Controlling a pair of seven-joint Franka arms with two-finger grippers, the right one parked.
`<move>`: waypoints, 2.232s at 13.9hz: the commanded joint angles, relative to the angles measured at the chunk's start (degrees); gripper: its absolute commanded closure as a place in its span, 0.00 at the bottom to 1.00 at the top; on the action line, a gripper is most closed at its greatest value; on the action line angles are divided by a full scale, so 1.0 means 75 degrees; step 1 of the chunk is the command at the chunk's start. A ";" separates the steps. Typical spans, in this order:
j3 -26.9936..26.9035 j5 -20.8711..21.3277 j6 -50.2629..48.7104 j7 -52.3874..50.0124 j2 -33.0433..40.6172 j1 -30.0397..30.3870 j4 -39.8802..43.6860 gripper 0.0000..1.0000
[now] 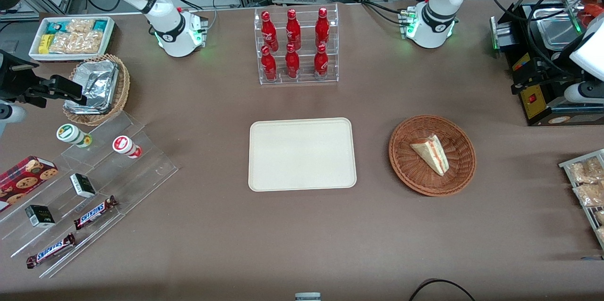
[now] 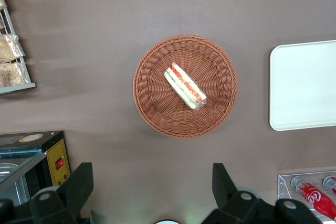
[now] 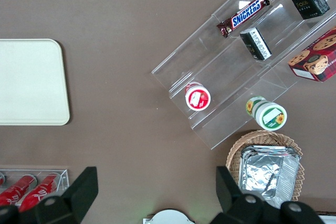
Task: Place sandwich from basket to tray
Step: 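Move the left gripper down over the wrapped sandwich in the wicker basket, then lower the left gripper and close it on the wrapped sandwich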
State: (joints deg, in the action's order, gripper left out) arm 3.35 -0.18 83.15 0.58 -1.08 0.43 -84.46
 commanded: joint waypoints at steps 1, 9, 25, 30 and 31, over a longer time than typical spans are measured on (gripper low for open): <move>-0.0012 0.0106 -0.0304 -0.0148 -0.0021 -0.0058 0.0140 0.00; 0.0023 0.0423 0.0068 -0.0767 -0.0337 -0.0093 -0.0444 0.00; 0.0574 0.0364 0.6865 -0.6076 -0.0218 -0.0690 -0.5789 0.00; 0.0562 0.0434 0.6937 -0.6113 -0.0991 -0.0703 -0.5801 0.00; 0.0562 0.0435 0.7041 -0.6113 -0.1097 -0.0703 -0.5801 0.00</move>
State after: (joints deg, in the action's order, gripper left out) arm 7.65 2.05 134.02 -43.83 -7.34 -4.61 -128.10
